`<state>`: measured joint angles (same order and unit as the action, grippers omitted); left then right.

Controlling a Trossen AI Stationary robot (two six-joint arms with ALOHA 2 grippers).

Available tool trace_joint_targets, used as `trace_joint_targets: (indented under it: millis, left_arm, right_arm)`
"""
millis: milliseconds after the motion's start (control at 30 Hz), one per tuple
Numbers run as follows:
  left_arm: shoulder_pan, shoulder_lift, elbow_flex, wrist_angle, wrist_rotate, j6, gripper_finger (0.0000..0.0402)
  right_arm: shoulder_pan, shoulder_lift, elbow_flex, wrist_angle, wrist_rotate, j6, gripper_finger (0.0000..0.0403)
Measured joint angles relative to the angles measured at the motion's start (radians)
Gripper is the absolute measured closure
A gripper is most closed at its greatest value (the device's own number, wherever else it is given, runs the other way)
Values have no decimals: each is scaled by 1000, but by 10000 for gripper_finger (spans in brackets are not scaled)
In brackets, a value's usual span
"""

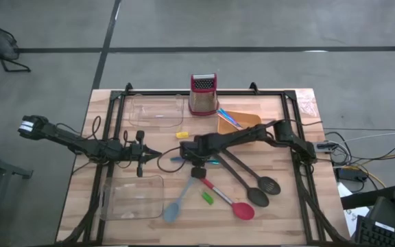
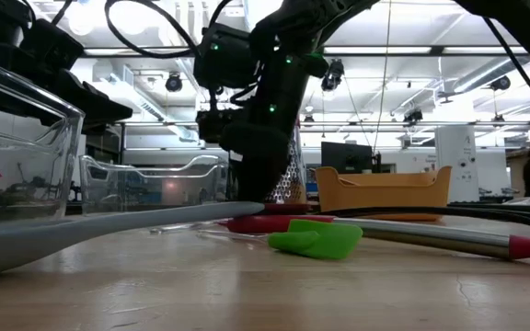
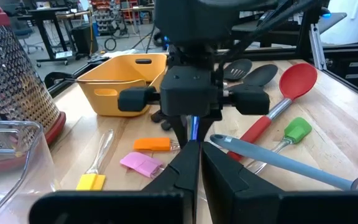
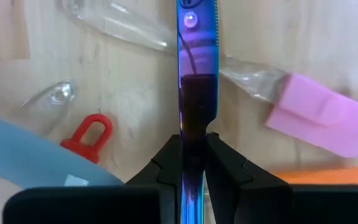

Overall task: Pick & Place Kitchen Items
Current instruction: Put the blue purple knife into the yellow bin

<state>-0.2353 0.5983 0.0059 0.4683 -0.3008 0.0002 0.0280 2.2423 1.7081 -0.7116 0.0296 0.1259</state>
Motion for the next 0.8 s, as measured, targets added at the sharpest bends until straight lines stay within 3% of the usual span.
trace_joint_targets:
  millis: [467, 800]
  left_arm:
    - [0, 0, 0, 0, 0, 0, 378]
    - [0, 0, 0, 0, 0, 0, 378]
  right_arm:
    - [-2, -82, 3, -29, 2, 1, 357]
    - [-9, -138, 3, -111, 88, 17, 358]
